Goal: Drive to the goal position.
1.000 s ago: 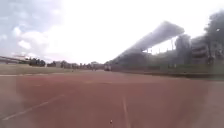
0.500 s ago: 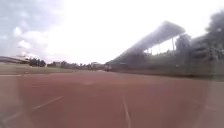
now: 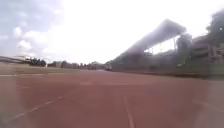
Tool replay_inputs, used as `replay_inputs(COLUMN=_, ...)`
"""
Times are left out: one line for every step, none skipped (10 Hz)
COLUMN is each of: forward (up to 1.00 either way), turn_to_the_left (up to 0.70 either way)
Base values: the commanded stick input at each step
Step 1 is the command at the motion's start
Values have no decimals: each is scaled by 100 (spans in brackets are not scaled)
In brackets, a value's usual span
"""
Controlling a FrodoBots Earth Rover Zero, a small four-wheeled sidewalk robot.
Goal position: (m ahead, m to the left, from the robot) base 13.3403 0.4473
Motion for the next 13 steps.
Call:
replay_inputs(forward=70, turn_to_the_left=0)
replay_inputs(forward=70, turn_to_the_left=0)
replay_inputs(forward=70, turn_to_the_left=0)
replay_inputs(forward=70, turn_to_the_left=0)
replay_inputs(forward=70, turn_to_the_left=0)
replay_inputs(forward=70, turn_to_the_left=0)
replay_inputs(forward=70, turn_to_the_left=0)
replay_inputs(forward=70, turn_to_the_left=0)
replay_inputs(forward=70, turn_to_the_left=0)
replay_inputs(forward=70, turn_to_the_left=0)
replay_inputs(forward=70, turn_to_the_left=0)
replay_inputs(forward=70, turn_to_the_left=0)
replay_inputs(forward=70, turn_to_the_left=0)
